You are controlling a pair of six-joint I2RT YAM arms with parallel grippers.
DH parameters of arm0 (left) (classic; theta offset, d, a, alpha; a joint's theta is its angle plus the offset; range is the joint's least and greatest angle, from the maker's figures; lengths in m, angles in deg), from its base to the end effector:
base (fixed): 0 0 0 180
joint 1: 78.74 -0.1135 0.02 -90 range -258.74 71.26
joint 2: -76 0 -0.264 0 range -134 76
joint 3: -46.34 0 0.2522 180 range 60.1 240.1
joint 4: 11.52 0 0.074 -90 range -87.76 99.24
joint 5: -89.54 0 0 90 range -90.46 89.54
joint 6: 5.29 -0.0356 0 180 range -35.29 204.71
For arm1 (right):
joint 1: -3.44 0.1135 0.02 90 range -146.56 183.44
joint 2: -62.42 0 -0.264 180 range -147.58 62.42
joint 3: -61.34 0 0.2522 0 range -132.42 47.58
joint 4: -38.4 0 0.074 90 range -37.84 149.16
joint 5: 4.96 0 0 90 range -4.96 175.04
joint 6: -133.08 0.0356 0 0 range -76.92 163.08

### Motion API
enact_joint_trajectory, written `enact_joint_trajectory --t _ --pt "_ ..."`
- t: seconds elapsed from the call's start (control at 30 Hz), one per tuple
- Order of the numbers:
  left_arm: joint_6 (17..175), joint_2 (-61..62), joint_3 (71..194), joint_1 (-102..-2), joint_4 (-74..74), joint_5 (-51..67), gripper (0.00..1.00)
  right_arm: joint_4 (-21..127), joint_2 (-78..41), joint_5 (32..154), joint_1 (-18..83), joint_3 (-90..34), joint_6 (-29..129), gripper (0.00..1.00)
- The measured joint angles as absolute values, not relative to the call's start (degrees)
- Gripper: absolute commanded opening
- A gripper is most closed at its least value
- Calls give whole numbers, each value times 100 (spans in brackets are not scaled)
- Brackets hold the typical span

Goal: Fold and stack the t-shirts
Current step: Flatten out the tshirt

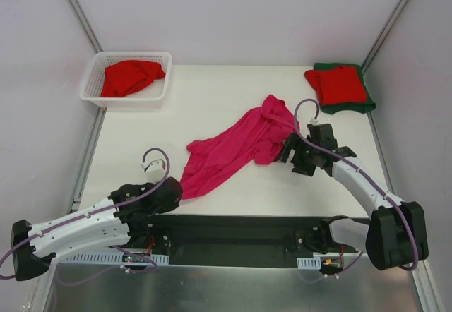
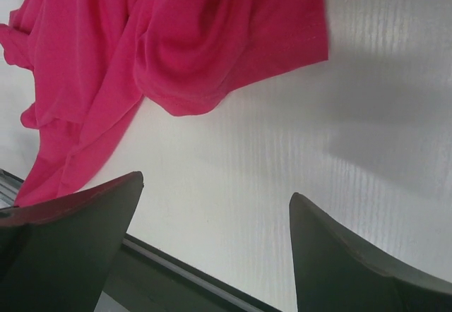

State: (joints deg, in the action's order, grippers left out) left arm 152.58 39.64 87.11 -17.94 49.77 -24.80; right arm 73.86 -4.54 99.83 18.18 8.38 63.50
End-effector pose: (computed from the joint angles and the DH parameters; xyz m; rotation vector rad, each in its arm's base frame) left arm 0.0699 -0.0950 0.2003 -0.3121 2.4692 -0.4337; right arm 0.2219 0.0678 0.2130 0.0041 2.4833 0.5836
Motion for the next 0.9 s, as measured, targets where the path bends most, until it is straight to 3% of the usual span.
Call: enact_joint_trajectory --t 0.63,0.73,0.9 --pt "15177 3962 8737 -1794 4950 -2484 0 6629 -1909 10050 1142 713 5789 81" --pt "15180 3962 8739 -1794 4948 -2487 0 6470 -2043 10042 1042 632 5633 79" --pt "15177 3962 8739 -1794 4948 -2489 0 6299 -2263 10055 963 506 5511 66"
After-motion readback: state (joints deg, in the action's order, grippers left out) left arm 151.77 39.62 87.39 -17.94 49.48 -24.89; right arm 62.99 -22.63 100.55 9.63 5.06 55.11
